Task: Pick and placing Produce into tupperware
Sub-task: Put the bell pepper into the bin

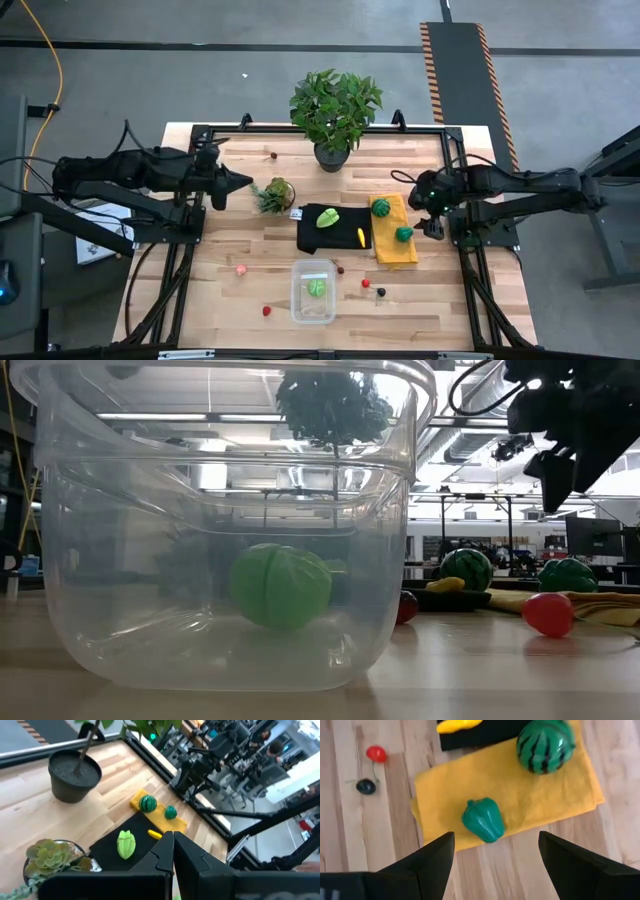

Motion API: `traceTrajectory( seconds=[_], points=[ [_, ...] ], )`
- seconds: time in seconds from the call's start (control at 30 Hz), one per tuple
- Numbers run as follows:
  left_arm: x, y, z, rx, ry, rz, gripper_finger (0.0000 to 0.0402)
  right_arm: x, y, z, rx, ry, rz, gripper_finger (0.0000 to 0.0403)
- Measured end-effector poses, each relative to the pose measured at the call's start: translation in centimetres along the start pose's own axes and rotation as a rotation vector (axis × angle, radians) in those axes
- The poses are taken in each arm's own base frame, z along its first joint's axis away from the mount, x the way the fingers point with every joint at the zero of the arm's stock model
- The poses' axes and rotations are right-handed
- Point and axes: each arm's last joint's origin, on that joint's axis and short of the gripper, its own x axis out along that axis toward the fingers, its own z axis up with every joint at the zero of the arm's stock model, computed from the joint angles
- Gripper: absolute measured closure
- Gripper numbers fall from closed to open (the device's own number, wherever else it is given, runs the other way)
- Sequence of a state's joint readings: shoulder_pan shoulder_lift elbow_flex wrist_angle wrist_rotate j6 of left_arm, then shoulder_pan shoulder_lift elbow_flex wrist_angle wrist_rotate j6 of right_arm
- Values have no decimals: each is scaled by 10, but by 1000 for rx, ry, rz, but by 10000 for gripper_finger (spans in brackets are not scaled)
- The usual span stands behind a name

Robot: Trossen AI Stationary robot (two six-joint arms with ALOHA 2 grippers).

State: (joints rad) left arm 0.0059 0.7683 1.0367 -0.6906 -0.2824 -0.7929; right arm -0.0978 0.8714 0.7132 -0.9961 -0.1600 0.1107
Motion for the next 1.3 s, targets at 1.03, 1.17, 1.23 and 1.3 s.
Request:
traceTrajectory(
  seconds=[1.03,1.17,1.23,1.3],
  points=[
    [9,-3,-3,38,49,-3,401,63,28,16,-77,227,-101,124],
    [9,-3,-3,38,60,-14,401,65,28,20,-43,189,-107,124],
    [9,-3,-3,37,67,-21,401,65,28,20,-41,188,-108,124],
    [9,-3,-3,37,70,-24,401,65,28,20,-33,190,-109,124]
  ],
)
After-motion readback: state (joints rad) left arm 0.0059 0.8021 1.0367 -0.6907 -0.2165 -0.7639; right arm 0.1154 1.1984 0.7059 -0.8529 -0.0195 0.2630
